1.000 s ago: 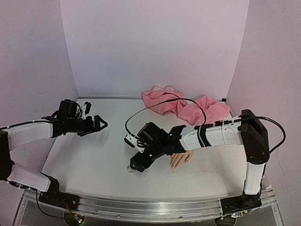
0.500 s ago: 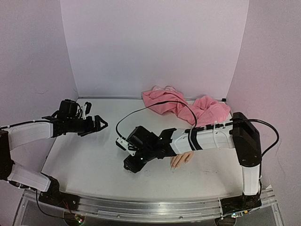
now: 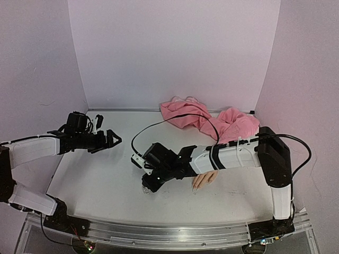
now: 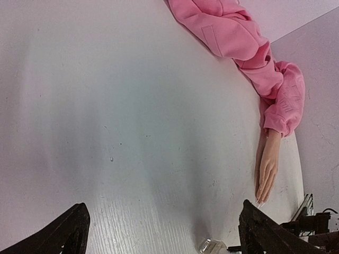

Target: Paint the nails

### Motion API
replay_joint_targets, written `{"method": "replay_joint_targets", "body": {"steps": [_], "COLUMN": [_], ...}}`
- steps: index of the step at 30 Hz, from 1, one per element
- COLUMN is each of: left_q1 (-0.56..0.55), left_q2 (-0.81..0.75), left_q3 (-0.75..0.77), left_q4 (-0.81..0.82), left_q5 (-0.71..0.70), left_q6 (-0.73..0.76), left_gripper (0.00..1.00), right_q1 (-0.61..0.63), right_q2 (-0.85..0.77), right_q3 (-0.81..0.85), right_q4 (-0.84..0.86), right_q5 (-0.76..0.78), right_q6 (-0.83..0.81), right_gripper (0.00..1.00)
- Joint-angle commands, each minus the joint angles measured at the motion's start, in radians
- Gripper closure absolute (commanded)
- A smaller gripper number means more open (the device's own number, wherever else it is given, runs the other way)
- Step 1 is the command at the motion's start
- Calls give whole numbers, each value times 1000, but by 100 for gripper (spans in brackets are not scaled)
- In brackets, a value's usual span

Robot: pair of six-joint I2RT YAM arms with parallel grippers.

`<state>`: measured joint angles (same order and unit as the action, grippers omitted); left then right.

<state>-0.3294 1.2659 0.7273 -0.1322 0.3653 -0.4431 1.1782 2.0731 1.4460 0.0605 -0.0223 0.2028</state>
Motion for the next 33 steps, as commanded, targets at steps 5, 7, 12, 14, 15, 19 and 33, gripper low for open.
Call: {"method": "replay_joint_targets", "body": {"steps": [5, 7, 12, 14, 15, 19, 33], "left_q1": [-9, -14, -80, -151, -188, -332, -562], "left_q2": [-31, -40, -81, -102, -109, -93, 131], "left_q3": [59, 58, 29, 5, -8, -26, -3], "left_q4": [17, 24, 98, 166, 206, 308, 405], "left_q5": [26, 29, 16, -11, -20, -61, -133], "left_q6": [-9, -3, 35, 75, 110, 217, 494], "left_gripper": [1, 1, 1, 1, 1, 1, 6], "right_q1": [-3, -24, -150, -204, -226, -285, -289], "right_q2": [-97, -144, -274, -317, -334, -385, -408], "right_q3": [-57, -97, -221, -262, -276, -304, -263], "right_q4": [83, 119, 234, 273, 286, 318, 328], "right_q5": [63, 41, -107, -172, -199, -283, -407], "right_q6": [44, 63, 145, 175, 187, 222, 258], "right_gripper": [100, 100, 100, 100, 100, 100, 100]}}
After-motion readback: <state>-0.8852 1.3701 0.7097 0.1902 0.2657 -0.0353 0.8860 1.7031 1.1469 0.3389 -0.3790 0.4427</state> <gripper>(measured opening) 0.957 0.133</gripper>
